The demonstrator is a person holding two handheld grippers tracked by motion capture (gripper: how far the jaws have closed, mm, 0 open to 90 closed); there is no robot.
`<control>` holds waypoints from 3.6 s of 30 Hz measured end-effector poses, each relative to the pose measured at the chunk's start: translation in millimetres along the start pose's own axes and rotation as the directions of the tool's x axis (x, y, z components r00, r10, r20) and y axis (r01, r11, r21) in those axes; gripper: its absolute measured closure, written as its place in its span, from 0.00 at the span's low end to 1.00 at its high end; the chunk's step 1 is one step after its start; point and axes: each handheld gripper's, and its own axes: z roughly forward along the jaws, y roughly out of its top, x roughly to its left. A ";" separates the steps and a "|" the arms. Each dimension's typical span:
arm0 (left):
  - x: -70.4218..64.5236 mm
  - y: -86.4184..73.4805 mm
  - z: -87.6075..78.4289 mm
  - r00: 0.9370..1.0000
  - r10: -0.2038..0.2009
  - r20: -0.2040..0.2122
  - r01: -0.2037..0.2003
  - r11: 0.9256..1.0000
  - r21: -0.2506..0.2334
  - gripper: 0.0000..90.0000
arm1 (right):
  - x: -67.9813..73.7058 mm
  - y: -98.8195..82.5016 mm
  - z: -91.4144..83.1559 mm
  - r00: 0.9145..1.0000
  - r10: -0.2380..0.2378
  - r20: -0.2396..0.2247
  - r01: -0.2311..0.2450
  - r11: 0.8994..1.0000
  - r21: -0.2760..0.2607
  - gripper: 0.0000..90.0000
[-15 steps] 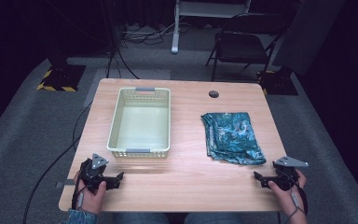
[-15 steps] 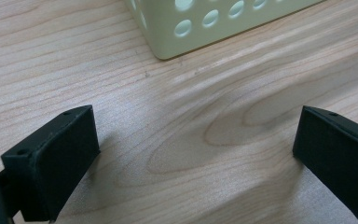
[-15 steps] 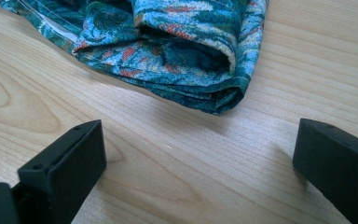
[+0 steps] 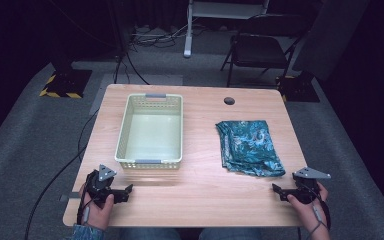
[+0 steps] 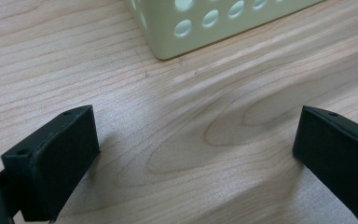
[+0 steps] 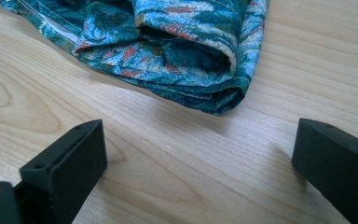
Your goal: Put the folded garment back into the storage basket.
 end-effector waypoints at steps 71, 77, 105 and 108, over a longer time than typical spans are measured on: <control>-0.2 0.0 -0.1 1.000 0.000 -0.001 0.000 1.000 0.001 0.00 | 32.3 83.2 -43.2 0.998 -0.063 -0.017 0.058 0.980 -0.192 0.08; -0.2 0.0 0.0 1.000 -0.001 -0.001 0.001 1.000 0.000 0.00 | 37.8 95.5 -42.6 0.997 -0.072 -0.026 0.065 0.973 -0.221 0.08; 0.2 0.4 0.5 1.000 -0.003 0.000 0.003 1.000 -0.001 0.00 | 54.1 134.4 -25.7 0.989 -0.131 -0.069 0.115 0.974 -0.195 0.10; 0.2 0.4 0.6 1.000 -0.004 0.000 0.004 1.000 -0.001 0.00 | 54.7 136.8 -24.5 0.990 -0.127 -0.065 0.112 0.973 -0.201 0.10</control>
